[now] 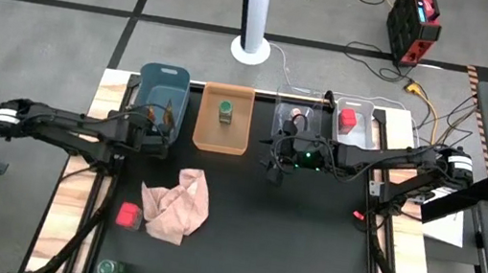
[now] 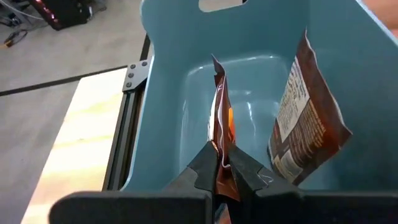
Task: Sort spices by type
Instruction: Put the orange seasoning pack into the blue bin
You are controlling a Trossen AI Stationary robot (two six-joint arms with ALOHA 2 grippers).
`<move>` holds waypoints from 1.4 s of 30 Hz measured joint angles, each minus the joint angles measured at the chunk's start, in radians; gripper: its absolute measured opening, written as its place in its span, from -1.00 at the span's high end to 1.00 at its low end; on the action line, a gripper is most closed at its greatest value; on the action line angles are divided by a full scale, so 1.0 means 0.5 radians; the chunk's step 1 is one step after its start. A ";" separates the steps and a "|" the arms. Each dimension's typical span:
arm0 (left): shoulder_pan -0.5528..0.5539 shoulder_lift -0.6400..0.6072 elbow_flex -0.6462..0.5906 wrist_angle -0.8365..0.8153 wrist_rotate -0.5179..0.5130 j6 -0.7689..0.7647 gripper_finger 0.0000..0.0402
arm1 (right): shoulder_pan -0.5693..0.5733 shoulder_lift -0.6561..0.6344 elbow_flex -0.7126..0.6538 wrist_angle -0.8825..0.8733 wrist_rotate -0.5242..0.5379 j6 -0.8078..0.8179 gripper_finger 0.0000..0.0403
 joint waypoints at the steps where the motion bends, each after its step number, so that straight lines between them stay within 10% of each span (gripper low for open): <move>1: 0.000 0.006 -0.003 0.006 -0.001 -0.005 1.00 | 0.000 0.000 -0.003 -0.001 0.000 0.000 -0.33; 42: -0.002 -0.055 0.169 -0.089 -0.009 0.219 0.56 | 0.000 0.000 0.014 -0.004 0.005 -0.001 -0.48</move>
